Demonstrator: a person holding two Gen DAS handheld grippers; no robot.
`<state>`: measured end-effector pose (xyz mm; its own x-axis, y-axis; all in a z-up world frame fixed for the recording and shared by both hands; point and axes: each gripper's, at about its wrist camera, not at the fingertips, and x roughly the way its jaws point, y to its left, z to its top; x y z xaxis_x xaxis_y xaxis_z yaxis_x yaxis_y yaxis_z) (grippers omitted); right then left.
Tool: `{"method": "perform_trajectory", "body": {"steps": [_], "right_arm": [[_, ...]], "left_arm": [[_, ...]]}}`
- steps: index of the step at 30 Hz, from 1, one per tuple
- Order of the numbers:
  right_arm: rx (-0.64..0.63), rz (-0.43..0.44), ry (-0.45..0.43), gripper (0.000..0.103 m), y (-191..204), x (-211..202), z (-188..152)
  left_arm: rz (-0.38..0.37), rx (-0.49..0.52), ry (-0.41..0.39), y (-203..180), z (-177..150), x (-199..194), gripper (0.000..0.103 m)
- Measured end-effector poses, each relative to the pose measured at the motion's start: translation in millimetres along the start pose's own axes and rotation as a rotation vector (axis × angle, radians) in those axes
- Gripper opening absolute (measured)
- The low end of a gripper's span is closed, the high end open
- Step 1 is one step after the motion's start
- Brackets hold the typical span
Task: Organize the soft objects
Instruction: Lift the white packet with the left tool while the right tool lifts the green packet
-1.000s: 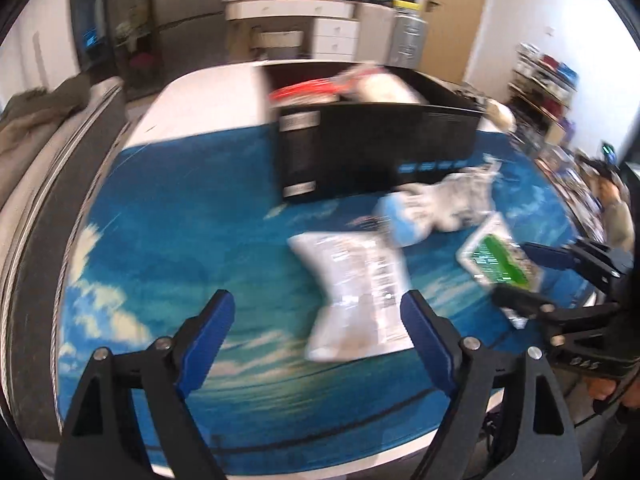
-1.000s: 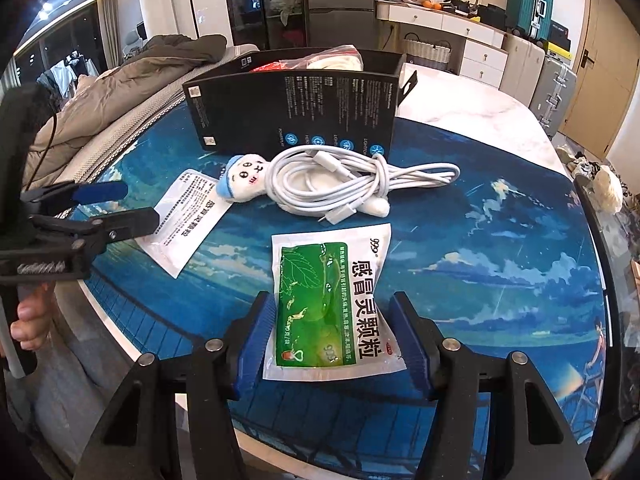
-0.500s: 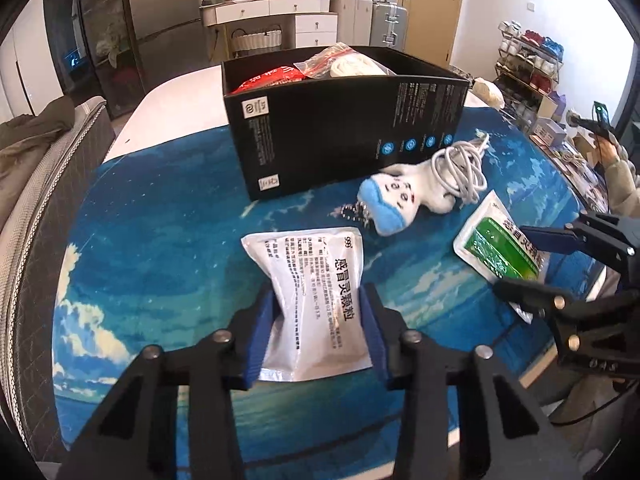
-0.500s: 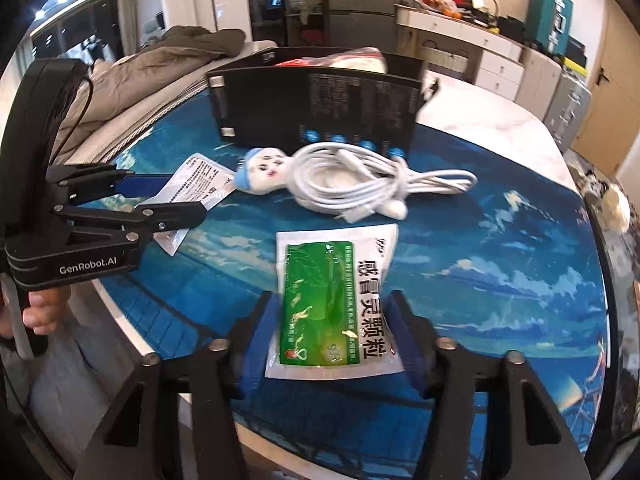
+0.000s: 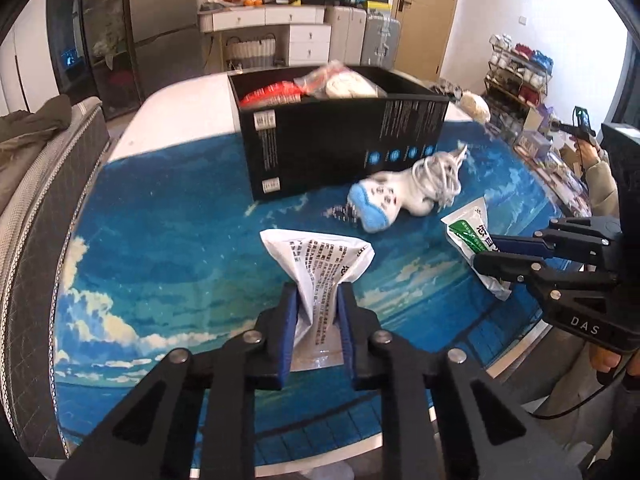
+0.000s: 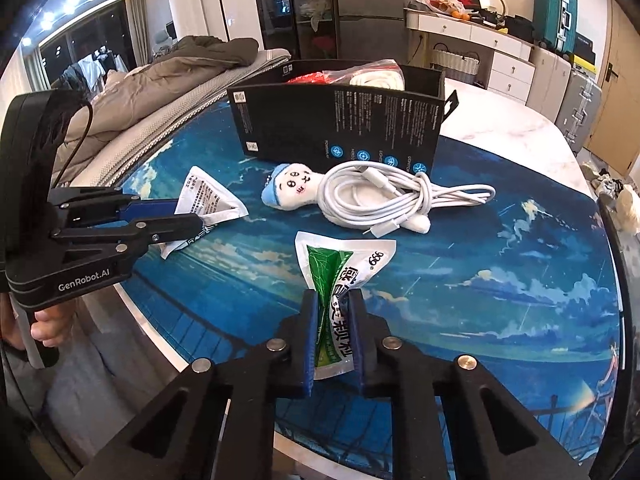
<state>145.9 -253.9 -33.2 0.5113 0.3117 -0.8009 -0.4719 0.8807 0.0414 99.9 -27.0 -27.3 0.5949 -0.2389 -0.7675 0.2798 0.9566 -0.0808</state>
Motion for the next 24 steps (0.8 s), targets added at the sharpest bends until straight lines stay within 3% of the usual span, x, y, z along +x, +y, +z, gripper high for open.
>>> {"method": "perform_trajectory", "body": {"steps": [4,18,24], "right_arm": [[0.022,0.008,-0.045,0.014,-2.5,-11.1,2.8],[0.032,-0.021,-0.421,0.014,5.9,-84.9,23.9],[0.027,-0.056,-0.581,0.014,15.1,-103.6,9.9]], "left_arm": [[0.023,0.004,-0.069,-2.1,5.5,-15.0,0.017],[0.075,-0.018,-0.401,1.9,19.7,-75.7,0.018],[0.103,-0.026,-0.558,3.4,6.8,-95.5,0.018]]}}
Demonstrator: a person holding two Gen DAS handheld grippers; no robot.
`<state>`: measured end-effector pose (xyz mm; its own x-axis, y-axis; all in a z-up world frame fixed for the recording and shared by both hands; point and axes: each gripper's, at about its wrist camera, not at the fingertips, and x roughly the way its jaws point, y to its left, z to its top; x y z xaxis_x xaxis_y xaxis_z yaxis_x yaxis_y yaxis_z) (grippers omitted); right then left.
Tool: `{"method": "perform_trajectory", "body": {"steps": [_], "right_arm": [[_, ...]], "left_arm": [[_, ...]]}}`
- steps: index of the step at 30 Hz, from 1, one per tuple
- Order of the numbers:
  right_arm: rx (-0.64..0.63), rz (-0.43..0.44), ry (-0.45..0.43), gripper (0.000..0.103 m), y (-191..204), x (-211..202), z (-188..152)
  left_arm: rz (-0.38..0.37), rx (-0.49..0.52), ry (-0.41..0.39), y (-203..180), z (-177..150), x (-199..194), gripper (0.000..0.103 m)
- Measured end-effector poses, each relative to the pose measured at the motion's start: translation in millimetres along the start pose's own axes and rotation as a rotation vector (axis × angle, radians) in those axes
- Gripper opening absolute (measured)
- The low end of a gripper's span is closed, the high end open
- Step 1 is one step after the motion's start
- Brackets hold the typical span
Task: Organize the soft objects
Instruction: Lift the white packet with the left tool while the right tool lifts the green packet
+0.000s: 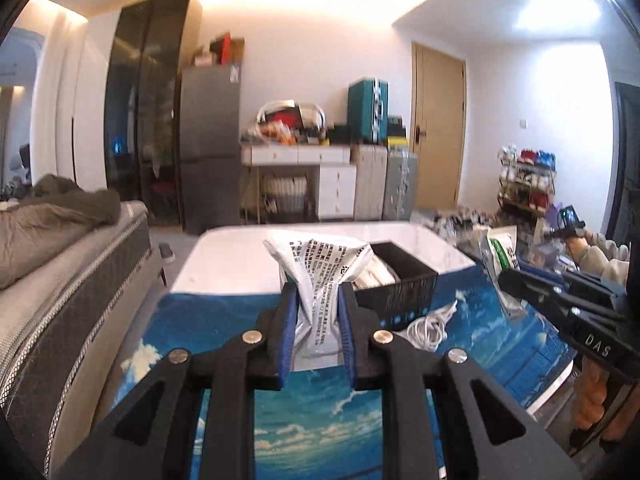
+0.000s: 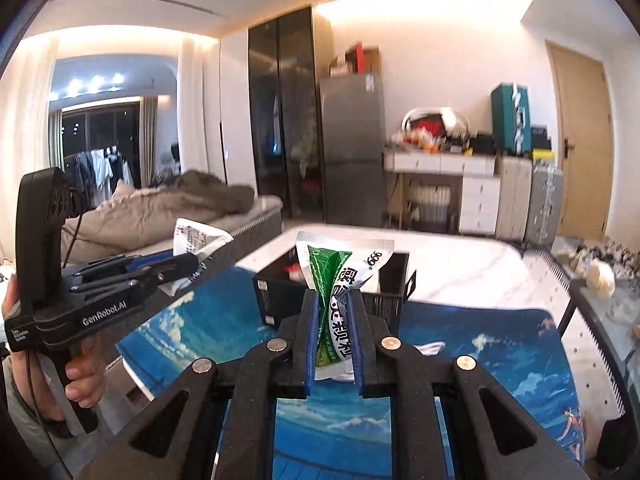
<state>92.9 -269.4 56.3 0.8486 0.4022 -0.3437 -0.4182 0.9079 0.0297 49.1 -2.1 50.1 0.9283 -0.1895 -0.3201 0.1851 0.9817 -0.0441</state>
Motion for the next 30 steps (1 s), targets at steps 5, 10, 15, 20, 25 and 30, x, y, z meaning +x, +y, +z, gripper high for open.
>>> {"method": "perform_trajectory", "body": {"steps": [5,10,15,20,25,30], "right_arm": [[0.013,-0.019,-0.047,0.014,5.3,-5.6,-13.2],[0.014,-0.029,-0.038,0.014,9.6,-3.7,-22.0],[0.04,-0.013,-0.032,0.014,6.0,-0.1,-24.1],[0.038,-0.021,-0.037,0.014,6.7,1.4,-23.2],[0.037,-0.018,-0.041,0.014,6.7,2.0,-20.2],[0.039,0.006,-0.041,0.014,9.1,5.2,-10.6]], "left_arm": [[-0.001,-0.022,-0.04,7.0,-15.3,-4.2,0.018],[-0.011,-0.035,-0.011,9.8,-25.4,1.1,0.018],[-0.008,-0.055,0.001,15.2,-27.1,6.4,0.018],[-0.006,-0.04,-0.019,12.8,-28.9,2.7,0.018],[-0.013,-0.045,-0.032,11.7,-21.9,0.8,0.019],[-0.023,-0.044,-0.044,12.3,-6.0,5.1,0.019]]}}
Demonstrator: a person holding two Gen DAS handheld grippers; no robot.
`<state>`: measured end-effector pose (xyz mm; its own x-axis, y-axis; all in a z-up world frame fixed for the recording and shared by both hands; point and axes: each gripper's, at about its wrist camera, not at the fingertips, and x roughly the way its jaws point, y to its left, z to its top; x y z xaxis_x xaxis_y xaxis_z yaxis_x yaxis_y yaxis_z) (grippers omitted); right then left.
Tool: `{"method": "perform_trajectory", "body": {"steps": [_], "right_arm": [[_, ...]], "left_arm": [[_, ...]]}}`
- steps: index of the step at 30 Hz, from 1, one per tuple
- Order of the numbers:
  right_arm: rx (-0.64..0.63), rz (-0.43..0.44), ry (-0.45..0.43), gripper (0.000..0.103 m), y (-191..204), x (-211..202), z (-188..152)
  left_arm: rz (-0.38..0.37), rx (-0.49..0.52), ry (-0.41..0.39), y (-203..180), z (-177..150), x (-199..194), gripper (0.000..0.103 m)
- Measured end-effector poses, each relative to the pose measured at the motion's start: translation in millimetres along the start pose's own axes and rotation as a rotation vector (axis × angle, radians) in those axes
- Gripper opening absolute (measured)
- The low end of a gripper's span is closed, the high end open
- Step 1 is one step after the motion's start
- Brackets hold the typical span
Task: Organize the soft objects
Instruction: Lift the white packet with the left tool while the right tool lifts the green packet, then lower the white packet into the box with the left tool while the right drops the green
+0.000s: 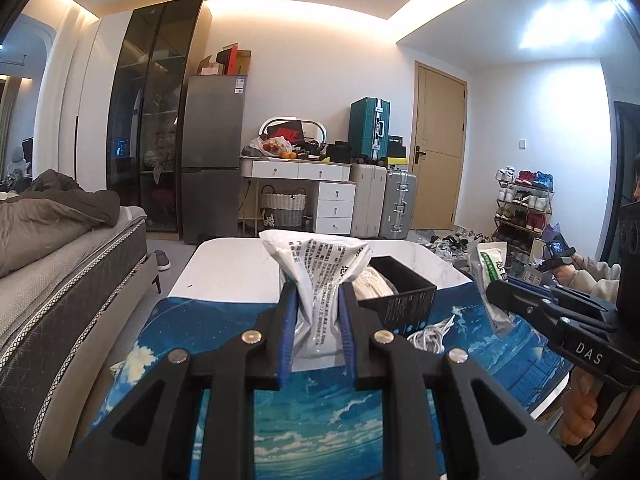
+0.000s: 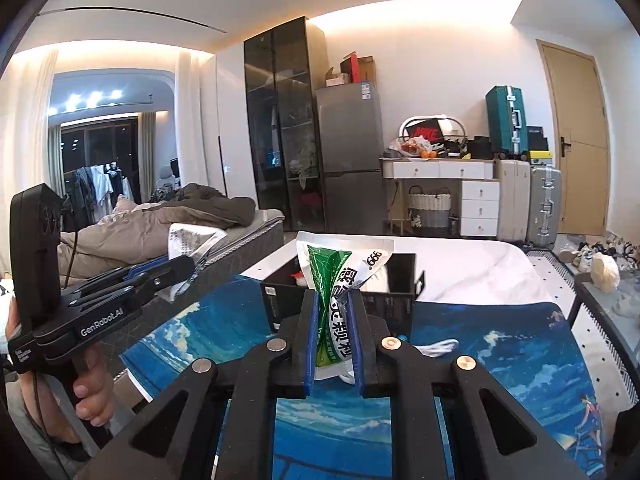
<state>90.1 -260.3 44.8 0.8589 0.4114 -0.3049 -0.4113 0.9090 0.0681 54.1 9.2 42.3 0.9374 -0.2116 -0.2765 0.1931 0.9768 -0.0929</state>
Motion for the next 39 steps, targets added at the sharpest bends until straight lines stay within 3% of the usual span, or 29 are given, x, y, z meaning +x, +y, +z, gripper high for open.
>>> {"method": "perform_trajectory", "body": {"steps": [16,28,39], "right_arm": [[-0.07,0.044,-0.077,0.014,14.5,54.0,85.1],[-0.041,0.006,-0.045,0.014,2.1,99.5,108.3],[0.038,0.003,0.25,0.014,-32.6,169.4,97.8]], "left_arm": [[-0.078,-0.014,-0.001,5.8,72.3,73.3,0.019],[-0.1,-0.058,0.052,8.1,69.7,113.9,0.019],[-0.124,-0.066,0.339,-5.8,58.3,183.3,0.019]]}}
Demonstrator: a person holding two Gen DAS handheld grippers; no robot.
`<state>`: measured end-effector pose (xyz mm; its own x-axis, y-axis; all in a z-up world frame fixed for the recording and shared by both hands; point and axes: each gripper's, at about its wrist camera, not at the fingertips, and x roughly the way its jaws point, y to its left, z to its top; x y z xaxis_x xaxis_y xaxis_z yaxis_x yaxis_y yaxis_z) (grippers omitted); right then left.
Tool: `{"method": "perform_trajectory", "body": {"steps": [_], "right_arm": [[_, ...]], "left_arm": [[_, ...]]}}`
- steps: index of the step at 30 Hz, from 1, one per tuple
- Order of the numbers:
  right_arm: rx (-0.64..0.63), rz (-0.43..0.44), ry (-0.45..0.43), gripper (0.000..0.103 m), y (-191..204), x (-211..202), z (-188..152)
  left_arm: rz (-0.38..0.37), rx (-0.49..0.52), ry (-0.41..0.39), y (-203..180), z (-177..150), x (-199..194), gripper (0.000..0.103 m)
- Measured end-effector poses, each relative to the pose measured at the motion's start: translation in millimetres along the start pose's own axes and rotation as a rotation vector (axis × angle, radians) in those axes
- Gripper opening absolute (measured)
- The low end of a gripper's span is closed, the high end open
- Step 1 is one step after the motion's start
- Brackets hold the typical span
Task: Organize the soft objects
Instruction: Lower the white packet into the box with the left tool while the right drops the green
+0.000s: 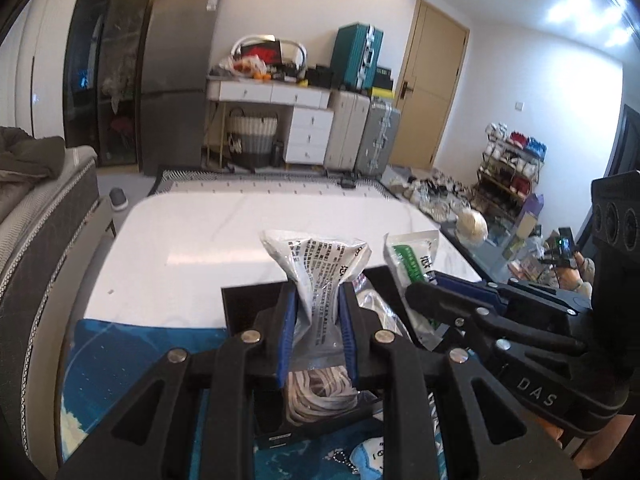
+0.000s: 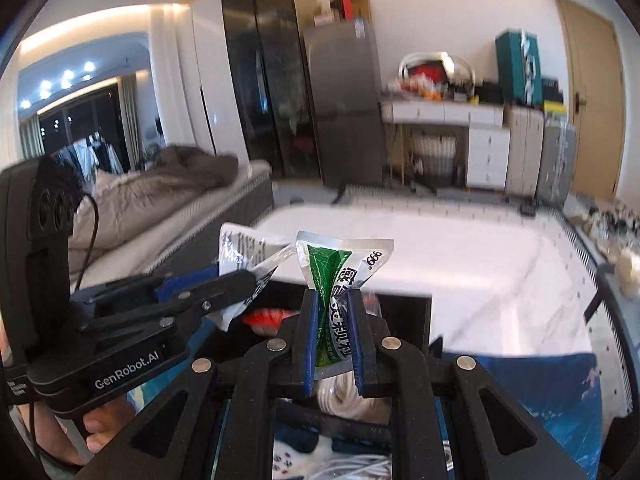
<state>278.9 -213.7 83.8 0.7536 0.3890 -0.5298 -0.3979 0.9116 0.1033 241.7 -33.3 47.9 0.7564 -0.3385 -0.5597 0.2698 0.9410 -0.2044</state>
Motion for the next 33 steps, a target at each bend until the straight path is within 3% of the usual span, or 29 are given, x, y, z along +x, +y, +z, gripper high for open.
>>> {"method": "perform_trajectory", "body": {"steps": [5,12,16,20,30,33], "right_arm": [[0.048,0.006,0.121,0.014,-17.2,30.0,-9.9],[0.081,0.004,0.209,0.014,-30.8,51.3,-27.6],[0.073,0.005,0.231,0.019,-29.3,55.1,-36.2],[0.073,0.017,0.232,0.028,-26.8,51.4,-38.6],[0.057,0.014,0.183,0.029,-30.7,-6.2,-45.5],[0.047,0.008,0.183,0.029,-35.6,-23.4,-56.4]], "left_arm": [[-0.018,-0.011,0.113,-6.2,-10.1,23.3,0.019],[-0.004,-0.008,0.173,-11.7,-24.7,40.6,0.02],[-0.003,-0.006,0.169,-12.6,-25.0,42.4,0.023],[0.015,-0.004,0.139,-10.9,-26.7,30.9,0.049],[-0.014,0.043,0.097,-13.1,-53.1,-22.8,0.052],[0.024,0.107,0.082,-28.2,-65.4,-35.2,0.054]]}}
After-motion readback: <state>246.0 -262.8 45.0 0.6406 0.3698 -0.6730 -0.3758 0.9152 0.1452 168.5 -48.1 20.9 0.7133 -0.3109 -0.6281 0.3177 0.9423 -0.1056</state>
